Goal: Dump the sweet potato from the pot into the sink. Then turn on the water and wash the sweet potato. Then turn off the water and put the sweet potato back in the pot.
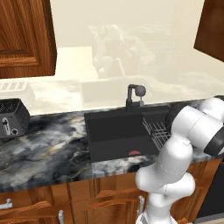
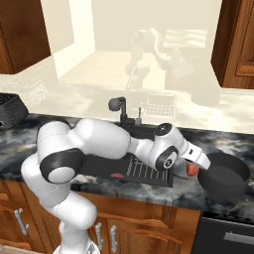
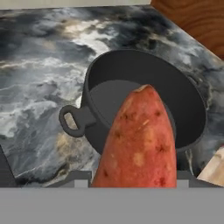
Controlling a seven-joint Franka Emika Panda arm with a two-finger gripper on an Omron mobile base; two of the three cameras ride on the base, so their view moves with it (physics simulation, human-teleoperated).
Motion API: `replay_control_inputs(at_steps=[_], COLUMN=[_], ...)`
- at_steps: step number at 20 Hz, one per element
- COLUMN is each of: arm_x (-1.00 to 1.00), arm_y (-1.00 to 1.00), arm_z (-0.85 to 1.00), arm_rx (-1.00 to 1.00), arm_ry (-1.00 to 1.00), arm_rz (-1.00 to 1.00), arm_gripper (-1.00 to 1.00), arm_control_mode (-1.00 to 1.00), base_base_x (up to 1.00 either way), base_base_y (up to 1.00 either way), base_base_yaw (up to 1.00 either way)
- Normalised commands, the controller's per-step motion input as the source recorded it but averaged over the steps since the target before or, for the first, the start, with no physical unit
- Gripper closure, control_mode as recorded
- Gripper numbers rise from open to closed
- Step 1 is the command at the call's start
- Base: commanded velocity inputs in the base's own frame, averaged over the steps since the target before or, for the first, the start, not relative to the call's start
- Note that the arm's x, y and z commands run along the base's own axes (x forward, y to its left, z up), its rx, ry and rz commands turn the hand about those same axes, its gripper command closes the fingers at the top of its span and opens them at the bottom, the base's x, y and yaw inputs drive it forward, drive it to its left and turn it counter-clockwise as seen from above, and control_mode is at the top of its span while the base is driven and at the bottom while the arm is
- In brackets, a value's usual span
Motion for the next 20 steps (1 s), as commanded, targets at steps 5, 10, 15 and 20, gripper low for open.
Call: replay_control_inputs(at_steps=[5, 10, 15, 20], arm_x=[0.1, 0.32, 0.28, 0.07], arm_y=[-0.49, -0.72, -0.68, -0.64], arm_z=[0.56, 0.01, 0.0, 0.0], arm_rx=[0.05, 0.0, 0.0, 0.03], arm_ry=[0.0, 0.0, 0.0, 0.0], arm_rz=[-0.01, -0.05, -0.04, -0.02], arm_gripper=[1.0, 1.0, 1.0, 1.0], arm_control_mode=[-1.0, -1.0, -1.0, -1.0], base_base_x=[0.0, 0.0, 0.0, 0.0], base_base_y=[0.0, 0.0, 0.0, 0.0], base_base_yaw=[0.0, 0.0, 0.0, 0.0])
